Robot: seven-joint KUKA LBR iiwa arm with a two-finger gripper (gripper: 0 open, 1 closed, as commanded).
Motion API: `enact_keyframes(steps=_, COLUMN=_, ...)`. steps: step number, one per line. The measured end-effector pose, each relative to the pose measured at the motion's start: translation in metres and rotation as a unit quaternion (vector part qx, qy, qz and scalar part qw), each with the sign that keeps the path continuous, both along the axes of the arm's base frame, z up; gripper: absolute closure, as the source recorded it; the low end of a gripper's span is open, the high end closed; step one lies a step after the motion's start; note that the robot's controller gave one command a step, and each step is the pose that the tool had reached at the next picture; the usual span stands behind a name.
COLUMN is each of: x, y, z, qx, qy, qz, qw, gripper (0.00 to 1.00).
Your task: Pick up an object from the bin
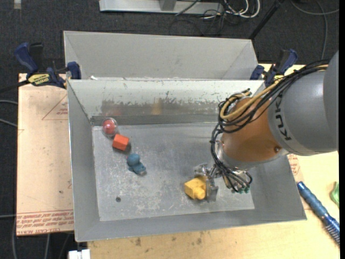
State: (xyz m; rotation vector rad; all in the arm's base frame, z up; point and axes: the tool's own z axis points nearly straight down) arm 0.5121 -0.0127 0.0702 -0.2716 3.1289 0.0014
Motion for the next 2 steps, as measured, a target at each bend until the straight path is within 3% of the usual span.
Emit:
enact_keyframes(steps=1, x=0.005, y=-0.014, z=0.12, qx=-0.001, qy=-0.005, qz=0.023, qw=0.9997, gripper=1.0)
enact_keyframes(steps=2, x=0.014, y=-0.032, z=0.219, qx=-0.001, qy=-0.0048, qz=0.129, qw=0.9916, gripper=1.0)
